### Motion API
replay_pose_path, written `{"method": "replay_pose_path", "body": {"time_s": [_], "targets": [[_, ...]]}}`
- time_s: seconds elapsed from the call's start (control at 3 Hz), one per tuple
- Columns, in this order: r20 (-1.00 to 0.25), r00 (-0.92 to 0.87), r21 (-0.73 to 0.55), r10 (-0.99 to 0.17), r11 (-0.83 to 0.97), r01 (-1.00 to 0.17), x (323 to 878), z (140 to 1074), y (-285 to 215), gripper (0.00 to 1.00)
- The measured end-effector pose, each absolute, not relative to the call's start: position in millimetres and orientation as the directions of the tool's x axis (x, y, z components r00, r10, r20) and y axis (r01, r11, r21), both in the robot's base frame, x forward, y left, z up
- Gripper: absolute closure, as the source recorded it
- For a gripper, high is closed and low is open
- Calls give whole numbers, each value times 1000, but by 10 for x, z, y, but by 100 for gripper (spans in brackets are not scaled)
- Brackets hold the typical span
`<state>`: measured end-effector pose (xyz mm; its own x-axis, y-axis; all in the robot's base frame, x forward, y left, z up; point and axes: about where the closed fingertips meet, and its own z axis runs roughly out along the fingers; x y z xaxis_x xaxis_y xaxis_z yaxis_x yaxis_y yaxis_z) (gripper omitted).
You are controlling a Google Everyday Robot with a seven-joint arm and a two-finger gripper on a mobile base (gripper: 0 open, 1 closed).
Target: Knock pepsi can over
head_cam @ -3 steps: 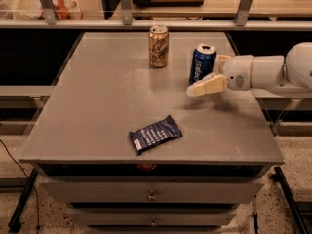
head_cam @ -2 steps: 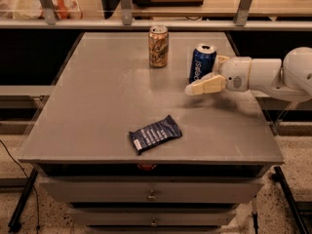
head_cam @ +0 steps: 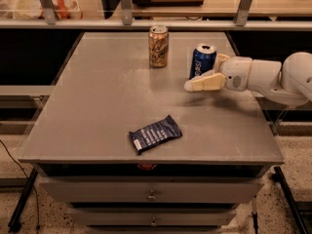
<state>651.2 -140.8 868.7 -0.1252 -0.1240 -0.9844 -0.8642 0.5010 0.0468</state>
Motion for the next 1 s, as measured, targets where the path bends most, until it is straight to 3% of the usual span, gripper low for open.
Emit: {"method": "replay_pose_path", "body": {"time_s": [0.67, 1.0], "targets": [[-990, -104, 40, -99, 504, -863, 6534, 8778, -1424, 0], [-991, -96, 36, -94, 505, -862, 6536, 8811, -1435, 15]]}}
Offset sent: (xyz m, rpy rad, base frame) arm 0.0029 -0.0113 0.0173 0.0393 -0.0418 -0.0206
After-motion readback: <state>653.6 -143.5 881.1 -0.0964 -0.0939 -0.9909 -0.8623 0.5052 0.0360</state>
